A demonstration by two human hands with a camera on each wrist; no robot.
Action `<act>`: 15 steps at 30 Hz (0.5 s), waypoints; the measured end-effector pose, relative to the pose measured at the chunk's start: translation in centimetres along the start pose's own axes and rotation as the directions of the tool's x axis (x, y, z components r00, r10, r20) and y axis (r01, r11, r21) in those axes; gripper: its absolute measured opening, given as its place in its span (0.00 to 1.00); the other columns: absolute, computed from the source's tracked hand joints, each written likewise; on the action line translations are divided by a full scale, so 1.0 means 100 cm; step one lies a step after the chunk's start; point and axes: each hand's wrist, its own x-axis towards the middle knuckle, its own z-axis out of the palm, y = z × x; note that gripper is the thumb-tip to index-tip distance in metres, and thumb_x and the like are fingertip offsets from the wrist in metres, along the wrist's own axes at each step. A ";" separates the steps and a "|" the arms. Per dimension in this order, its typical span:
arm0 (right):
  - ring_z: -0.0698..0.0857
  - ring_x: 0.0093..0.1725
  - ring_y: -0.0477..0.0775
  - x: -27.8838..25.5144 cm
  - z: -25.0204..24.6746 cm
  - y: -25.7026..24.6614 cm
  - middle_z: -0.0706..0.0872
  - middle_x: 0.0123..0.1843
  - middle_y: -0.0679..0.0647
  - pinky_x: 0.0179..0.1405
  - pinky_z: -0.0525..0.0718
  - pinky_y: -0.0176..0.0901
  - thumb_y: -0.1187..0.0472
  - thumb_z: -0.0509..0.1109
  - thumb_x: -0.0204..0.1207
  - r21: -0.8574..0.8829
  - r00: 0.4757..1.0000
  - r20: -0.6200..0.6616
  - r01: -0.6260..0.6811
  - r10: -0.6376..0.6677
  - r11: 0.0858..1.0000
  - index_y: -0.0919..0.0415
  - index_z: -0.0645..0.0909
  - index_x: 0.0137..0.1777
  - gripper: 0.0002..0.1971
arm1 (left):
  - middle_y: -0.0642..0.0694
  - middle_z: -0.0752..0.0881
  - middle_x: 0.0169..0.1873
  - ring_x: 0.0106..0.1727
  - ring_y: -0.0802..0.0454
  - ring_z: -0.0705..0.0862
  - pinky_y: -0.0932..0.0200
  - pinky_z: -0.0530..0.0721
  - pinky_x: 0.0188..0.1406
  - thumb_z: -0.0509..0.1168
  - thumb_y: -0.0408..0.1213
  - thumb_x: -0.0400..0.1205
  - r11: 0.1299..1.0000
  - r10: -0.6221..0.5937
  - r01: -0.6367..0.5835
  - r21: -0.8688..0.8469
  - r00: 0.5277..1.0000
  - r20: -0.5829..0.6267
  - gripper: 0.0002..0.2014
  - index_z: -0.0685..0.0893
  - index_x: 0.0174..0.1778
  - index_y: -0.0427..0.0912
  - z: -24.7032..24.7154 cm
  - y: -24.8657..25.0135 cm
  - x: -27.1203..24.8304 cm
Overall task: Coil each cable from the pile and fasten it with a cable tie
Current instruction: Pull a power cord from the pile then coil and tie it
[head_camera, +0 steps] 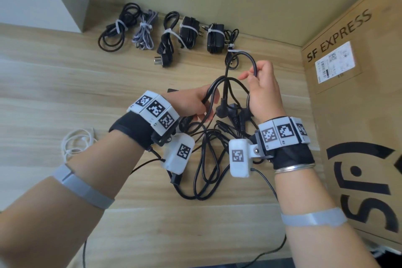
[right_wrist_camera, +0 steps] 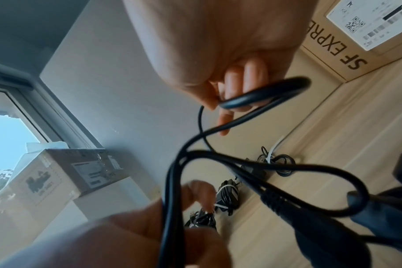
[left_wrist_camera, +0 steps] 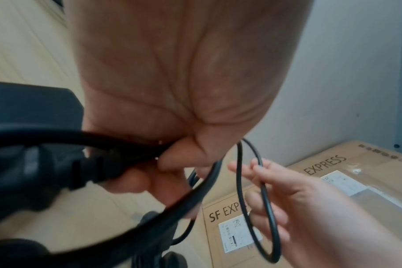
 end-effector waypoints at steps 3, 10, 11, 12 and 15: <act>0.80 0.57 0.43 -0.001 -0.003 0.000 0.84 0.58 0.43 0.55 0.69 0.38 0.67 0.54 0.82 0.018 0.994 0.063 0.085 -0.086 0.996 0.46 0.66 0.49 0.12 | 0.35 0.79 0.53 0.43 0.39 0.85 0.42 0.85 0.49 0.50 0.20 0.80 0.999 -0.047 0.046 -0.010 0.997 -0.063 0.27 0.58 0.72 0.48 0.006 -0.002 0.004; 0.72 0.25 0.41 -0.004 -0.006 -0.001 0.84 0.58 0.37 0.33 0.70 0.40 0.68 0.54 0.82 0.020 0.976 0.171 0.131 -0.132 0.991 0.50 0.66 0.51 0.10 | 0.48 0.76 0.64 0.57 0.42 0.82 0.35 0.83 0.56 0.46 0.18 0.82 0.966 -0.008 -0.033 -0.257 0.988 -0.156 0.24 0.71 0.70 0.43 0.001 0.003 0.007; 0.75 0.27 0.42 -0.004 -0.006 -0.002 0.84 0.57 0.36 0.35 0.73 0.44 0.68 0.54 0.82 0.011 0.974 0.179 0.136 -0.136 0.991 0.52 0.66 0.52 0.09 | 0.49 0.79 0.59 0.54 0.43 0.84 0.38 0.85 0.53 0.48 0.19 0.83 0.966 0.009 -0.052 -0.255 0.986 -0.167 0.22 0.72 0.67 0.43 0.001 0.003 0.009; 0.80 0.33 0.45 -0.005 -0.007 -0.003 0.84 0.57 0.37 0.40 0.77 0.48 0.68 0.54 0.81 0.003 0.974 0.182 0.137 -0.135 0.991 0.53 0.66 0.52 0.09 | 0.49 0.81 0.55 0.50 0.44 0.85 0.44 0.88 0.49 0.49 0.20 0.83 0.970 0.025 -0.068 -0.234 0.983 -0.181 0.19 0.74 0.64 0.42 0.001 0.002 0.011; 0.82 0.57 0.56 -0.005 -0.008 -0.003 0.85 0.56 0.39 0.63 0.76 0.56 0.69 0.54 0.81 -0.027 0.977 0.183 0.119 -0.112 0.993 0.52 0.65 0.51 0.09 | 0.46 0.84 0.46 0.47 0.48 0.85 0.63 0.88 0.41 0.55 0.22 0.82 0.986 0.091 -0.122 -0.112 0.963 -0.253 0.12 0.80 0.52 0.40 0.002 0.000 0.016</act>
